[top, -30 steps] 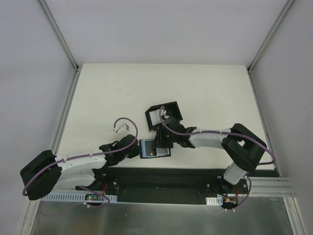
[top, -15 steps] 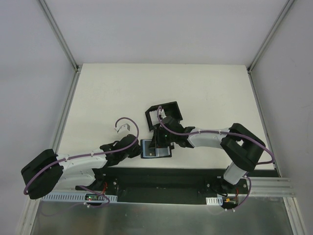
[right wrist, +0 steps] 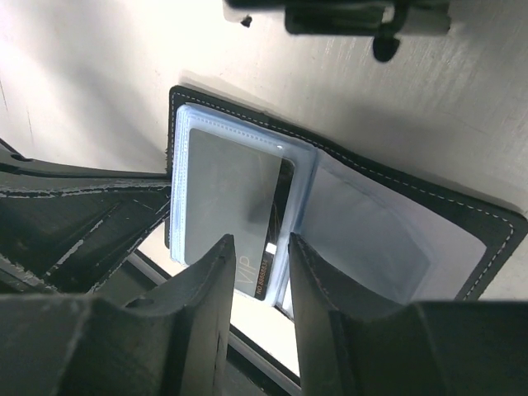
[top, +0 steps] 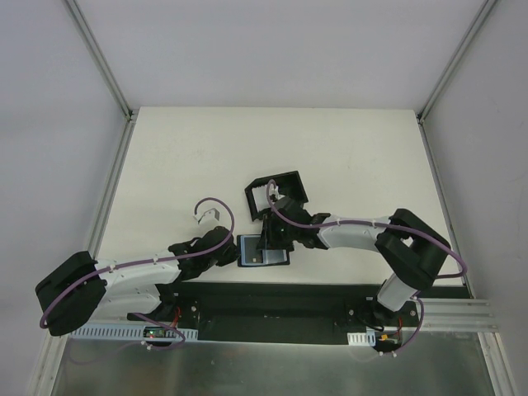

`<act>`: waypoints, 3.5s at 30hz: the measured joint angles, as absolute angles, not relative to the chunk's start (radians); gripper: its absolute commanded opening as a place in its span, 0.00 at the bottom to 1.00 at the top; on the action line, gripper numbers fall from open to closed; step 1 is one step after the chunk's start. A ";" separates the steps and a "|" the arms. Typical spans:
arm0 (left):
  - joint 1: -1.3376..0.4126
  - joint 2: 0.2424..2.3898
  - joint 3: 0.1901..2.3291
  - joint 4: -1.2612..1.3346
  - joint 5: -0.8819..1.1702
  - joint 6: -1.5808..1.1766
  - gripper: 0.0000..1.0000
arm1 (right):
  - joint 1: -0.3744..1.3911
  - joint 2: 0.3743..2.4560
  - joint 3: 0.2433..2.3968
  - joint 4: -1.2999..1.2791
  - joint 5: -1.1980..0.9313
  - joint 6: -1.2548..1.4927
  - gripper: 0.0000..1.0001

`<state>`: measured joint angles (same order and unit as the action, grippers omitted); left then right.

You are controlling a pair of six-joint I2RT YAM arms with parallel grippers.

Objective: Put the credit cards into the card holder
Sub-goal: Insert the credit card into the card holder, then turn over the card slot in the card holder.

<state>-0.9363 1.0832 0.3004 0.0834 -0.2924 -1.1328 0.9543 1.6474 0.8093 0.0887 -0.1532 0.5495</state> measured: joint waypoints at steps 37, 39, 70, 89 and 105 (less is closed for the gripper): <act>-0.936 1.026 0.316 0.071 -0.194 -1.008 0.00 | 1.024 1.585 0.860 -0.043 -0.054 0.459 0.48; -0.936 1.011 0.318 0.072 -0.185 -1.002 0.00 | 1.048 1.585 0.874 -0.067 -0.036 0.459 0.48; -0.936 0.956 0.319 0.070 -0.165 -1.002 0.00 | 1.105 1.646 0.950 -0.135 0.054 0.489 0.54; -0.936 0.955 0.315 0.071 -0.174 -1.039 0.00 | 1.111 1.636 0.950 -0.131 0.072 0.518 0.51; -0.936 0.947 0.313 0.070 -0.187 -1.041 0.00 | 1.135 1.699 1.065 -0.268 0.116 0.506 0.43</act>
<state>-0.9363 0.9466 0.3130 0.0704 -0.1871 -1.0409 1.1347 1.6989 1.0649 -0.2680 0.1162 0.5064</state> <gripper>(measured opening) 0.008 0.440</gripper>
